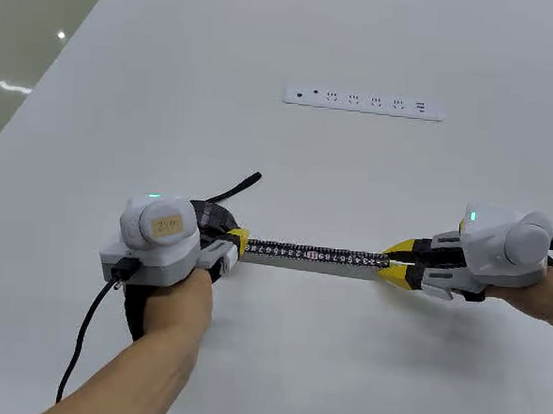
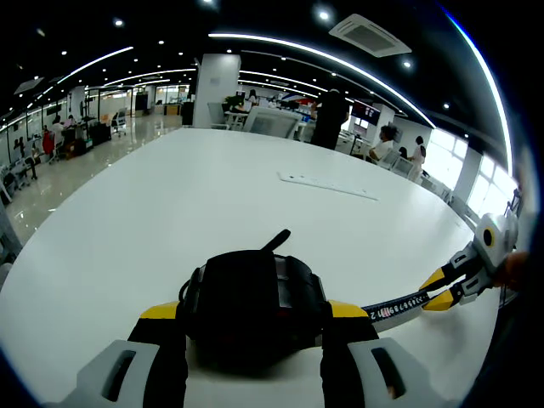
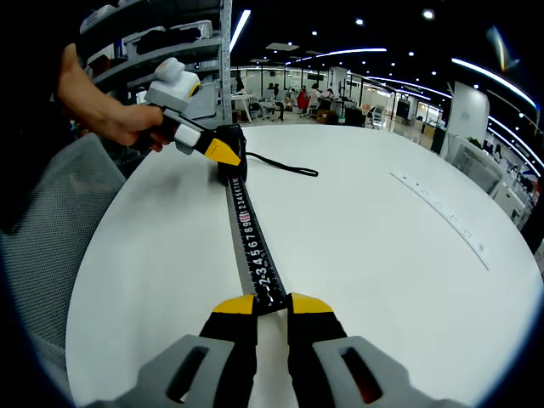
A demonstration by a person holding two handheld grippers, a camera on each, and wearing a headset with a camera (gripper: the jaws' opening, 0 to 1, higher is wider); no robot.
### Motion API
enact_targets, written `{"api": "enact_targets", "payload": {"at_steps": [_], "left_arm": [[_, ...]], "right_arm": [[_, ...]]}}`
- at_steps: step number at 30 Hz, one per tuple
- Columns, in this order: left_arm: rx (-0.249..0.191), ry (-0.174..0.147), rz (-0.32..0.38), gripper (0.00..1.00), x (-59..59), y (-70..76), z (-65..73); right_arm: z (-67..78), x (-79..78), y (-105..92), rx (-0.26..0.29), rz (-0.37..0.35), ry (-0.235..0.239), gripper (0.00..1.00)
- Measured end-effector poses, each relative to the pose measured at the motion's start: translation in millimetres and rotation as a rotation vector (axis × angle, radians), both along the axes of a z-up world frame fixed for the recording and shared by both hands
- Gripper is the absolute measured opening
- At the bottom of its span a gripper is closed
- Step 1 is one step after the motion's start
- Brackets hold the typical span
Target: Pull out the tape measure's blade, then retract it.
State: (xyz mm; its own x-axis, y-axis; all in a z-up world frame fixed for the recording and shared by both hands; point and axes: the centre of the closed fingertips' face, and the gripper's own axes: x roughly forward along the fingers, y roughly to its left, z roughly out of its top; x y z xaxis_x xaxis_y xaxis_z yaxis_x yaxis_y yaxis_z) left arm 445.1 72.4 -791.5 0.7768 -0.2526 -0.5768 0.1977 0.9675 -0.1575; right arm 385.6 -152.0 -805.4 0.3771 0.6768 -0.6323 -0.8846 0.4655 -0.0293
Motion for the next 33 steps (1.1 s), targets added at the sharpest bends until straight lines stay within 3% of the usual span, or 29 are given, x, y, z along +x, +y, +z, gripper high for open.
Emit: {"api": "enact_targets", "payload": {"at_steps": [33], "left_arm": [[-0.012,0.007,-0.001,0.61,1.4,0.7,-0.5]], "right_arm": [[-1.8,7.0,37.4,0.029,0.014,0.006,0.11]]}}
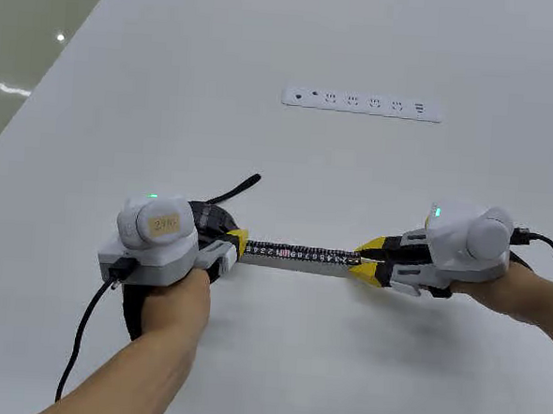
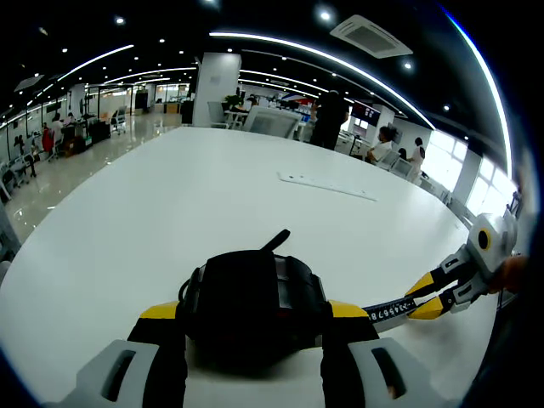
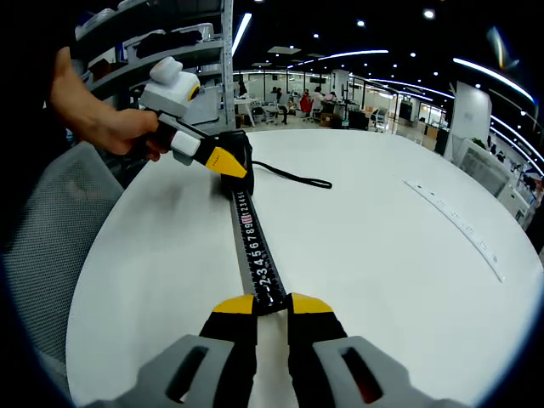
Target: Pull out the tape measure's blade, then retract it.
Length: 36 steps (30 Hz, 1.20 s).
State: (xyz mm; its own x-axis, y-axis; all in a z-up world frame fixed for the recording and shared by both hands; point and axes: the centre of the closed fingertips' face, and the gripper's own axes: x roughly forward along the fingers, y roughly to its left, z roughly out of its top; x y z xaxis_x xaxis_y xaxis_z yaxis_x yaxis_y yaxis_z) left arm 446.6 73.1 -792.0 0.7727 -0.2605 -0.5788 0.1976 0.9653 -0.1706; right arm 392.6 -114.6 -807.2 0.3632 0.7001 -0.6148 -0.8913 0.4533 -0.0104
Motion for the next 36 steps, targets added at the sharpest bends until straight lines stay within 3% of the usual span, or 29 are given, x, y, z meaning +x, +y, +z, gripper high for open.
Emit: {"api": "enact_targets", "payload": {"at_steps": [20,36], "left_arm": [[-0.003,0.003,0.003,0.61,-0.1,0.4,-2.1],[-0.001,0.006,0.002,0.61,-0.9,-0.5,-0.1]], "right_arm": [[-6.1,8.1,14.8,0.012,0.002,0.000,0.11],[-6.3,12.3,37.4,0.023,0.008,0.000,0.11]]}}
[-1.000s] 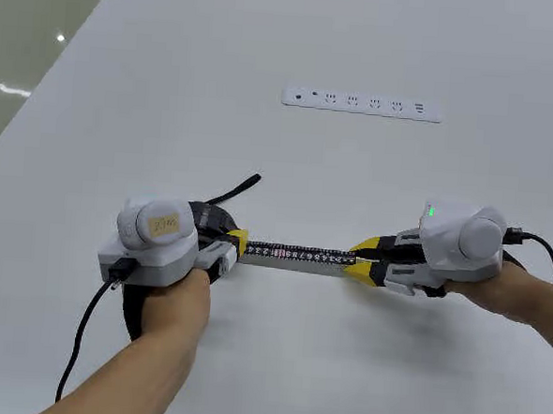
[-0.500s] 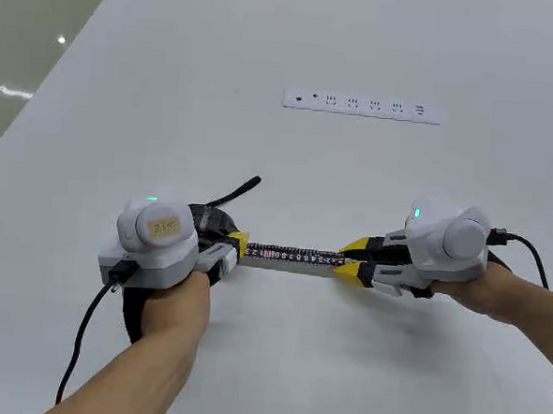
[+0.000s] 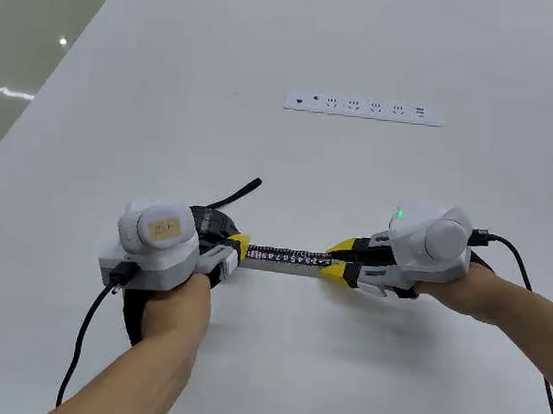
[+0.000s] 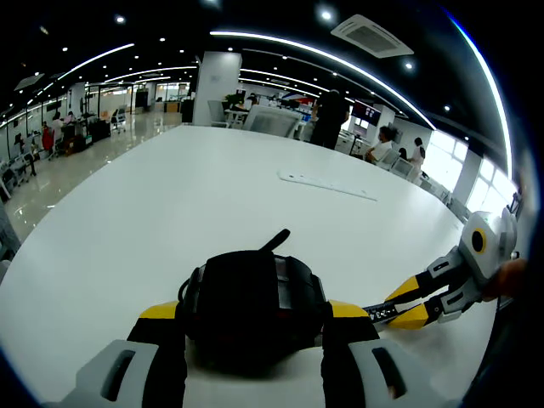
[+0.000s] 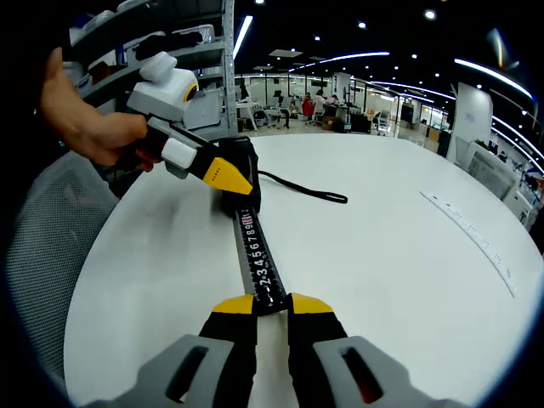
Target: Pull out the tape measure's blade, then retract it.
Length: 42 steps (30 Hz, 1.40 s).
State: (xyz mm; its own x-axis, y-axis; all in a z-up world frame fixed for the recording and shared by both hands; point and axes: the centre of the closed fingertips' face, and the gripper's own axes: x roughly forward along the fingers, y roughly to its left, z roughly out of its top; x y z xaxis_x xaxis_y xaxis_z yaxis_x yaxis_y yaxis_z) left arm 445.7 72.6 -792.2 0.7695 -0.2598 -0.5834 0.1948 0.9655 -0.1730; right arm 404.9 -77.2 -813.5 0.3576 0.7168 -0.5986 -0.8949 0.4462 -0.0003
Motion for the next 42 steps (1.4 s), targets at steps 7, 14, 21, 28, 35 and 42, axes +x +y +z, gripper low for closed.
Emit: {"api": "enact_targets", "payload": {"at_steps": [7,14,21,28,35,42], "left_arm": [[-0.002,0.002,0.001,0.61,0.1,0.2,0.2],[-0.004,0.003,0.002,0.61,0.6,0.3,0.0],[-0.007,0.005,0.004,0.61,0.8,0.7,-0.1],[-0.013,0.008,0.006,0.61,0.7,1.1,0.2],[-0.016,0.009,0.009,0.61,0.3,1.3,0.9],[-0.018,0.011,0.008,0.61,1.2,1.4,0.8]], "right_arm": [[-0.3,2.6,10.4,0.007,0.001,0.001,0.11],[-1.1,5.2,21.0,0.009,0.001,-0.003,0.11],[-0.7,6.5,31.4,0.013,0.006,-0.003,0.11],[-0.3,9.5,42.5,0.012,0.011,-0.007,0.11],[0.4,11.4,53.4,0.012,0.012,-0.013,0.11],[0.0,14.1,63.5,0.011,0.009,-0.015,0.11]]}}
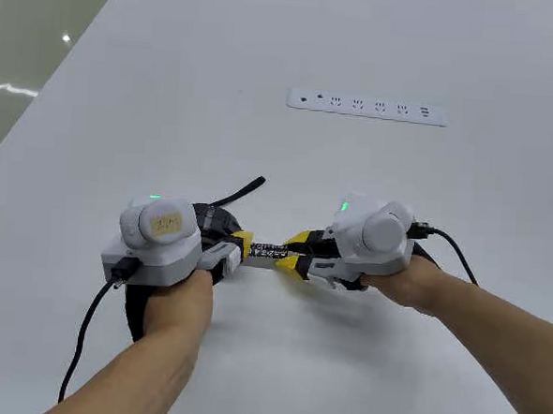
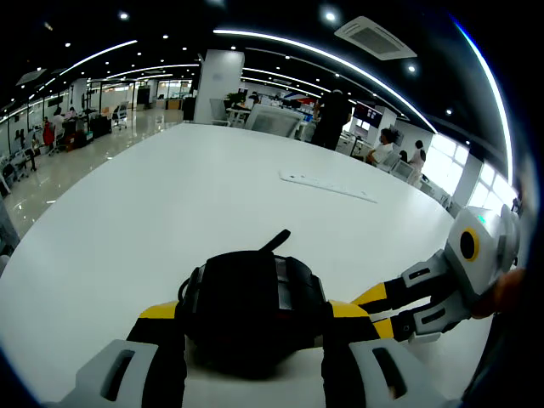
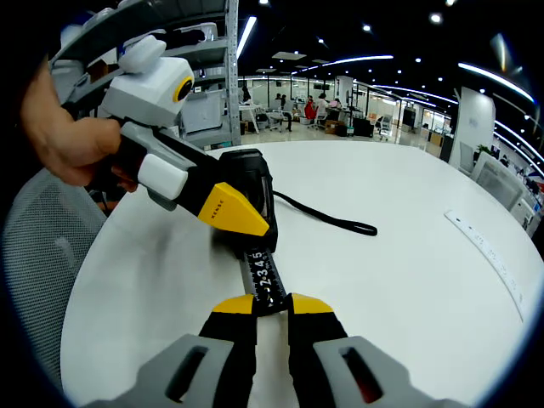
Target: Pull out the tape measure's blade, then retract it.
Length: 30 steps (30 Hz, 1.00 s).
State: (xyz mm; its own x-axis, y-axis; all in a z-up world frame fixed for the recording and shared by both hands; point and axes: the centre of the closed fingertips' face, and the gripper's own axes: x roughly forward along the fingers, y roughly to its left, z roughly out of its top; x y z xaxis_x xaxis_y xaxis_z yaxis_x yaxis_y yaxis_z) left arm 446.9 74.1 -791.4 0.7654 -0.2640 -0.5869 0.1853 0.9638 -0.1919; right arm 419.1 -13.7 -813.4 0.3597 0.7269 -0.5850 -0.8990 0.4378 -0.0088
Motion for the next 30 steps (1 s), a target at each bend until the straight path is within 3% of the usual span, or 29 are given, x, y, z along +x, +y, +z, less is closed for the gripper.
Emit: {"api": "enact_targets", "payload": {"at_steps": [16,30], "left_arm": [[-0.018,0.005,0.008,0.61,0.3,0.7,-0.2],[-0.019,0.007,0.016,0.62,0.2,0.9,-0.5]], "right_arm": [[-0.1,7.5,33.6,0.002,-0.002,-0.011,0.11],[-1.3,8.9,36.4,0.001,-0.002,-0.008,0.12]]}}
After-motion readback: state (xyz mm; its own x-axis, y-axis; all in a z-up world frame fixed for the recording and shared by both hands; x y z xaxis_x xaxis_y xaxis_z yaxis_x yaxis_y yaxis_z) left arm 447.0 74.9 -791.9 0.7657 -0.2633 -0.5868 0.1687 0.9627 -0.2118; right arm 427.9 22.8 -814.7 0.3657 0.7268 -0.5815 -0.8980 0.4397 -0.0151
